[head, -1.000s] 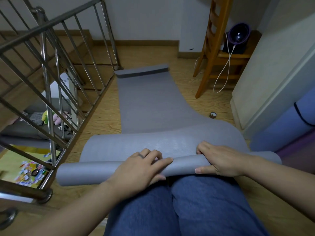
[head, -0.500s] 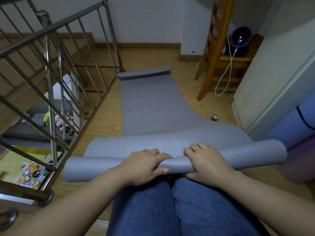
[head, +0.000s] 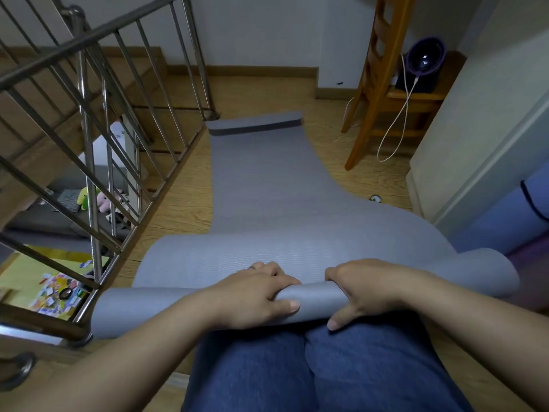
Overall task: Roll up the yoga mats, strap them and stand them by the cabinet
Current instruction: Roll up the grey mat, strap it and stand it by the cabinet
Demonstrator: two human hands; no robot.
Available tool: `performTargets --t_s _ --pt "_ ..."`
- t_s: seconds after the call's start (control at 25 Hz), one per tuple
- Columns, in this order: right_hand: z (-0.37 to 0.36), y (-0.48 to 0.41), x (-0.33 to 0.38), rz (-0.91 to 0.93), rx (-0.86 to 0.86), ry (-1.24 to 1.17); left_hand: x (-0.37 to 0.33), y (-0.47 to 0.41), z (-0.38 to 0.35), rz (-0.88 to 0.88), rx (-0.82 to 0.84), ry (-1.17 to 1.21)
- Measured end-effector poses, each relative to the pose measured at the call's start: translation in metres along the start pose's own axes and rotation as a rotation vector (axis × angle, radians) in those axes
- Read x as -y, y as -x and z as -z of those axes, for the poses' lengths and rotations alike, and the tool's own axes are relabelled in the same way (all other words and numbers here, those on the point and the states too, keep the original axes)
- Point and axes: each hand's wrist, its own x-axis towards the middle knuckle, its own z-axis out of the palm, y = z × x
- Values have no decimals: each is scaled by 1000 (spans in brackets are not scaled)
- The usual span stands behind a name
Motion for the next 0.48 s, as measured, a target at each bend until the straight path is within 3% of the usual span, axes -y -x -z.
performTargets --t_s 0.08,0.16,0.32,0.36,0.48 --pt "5 -5 -4 10 55 -66 -3 4 -12 -62 -259 -354" --pt "8 -11 -5 30 104 -94 -7 9 -30 -99 -384 -510" --pt "11 -13 -7 10 90 -124 -14 3 -25 -20 -322 -535" --pt "6 -10 -7 2 4 -94 -13 1 -20 -2 -268 -492" --pt "-28 -4 -4 72 -513 223 -9 -1 -9 12 -160 -289"
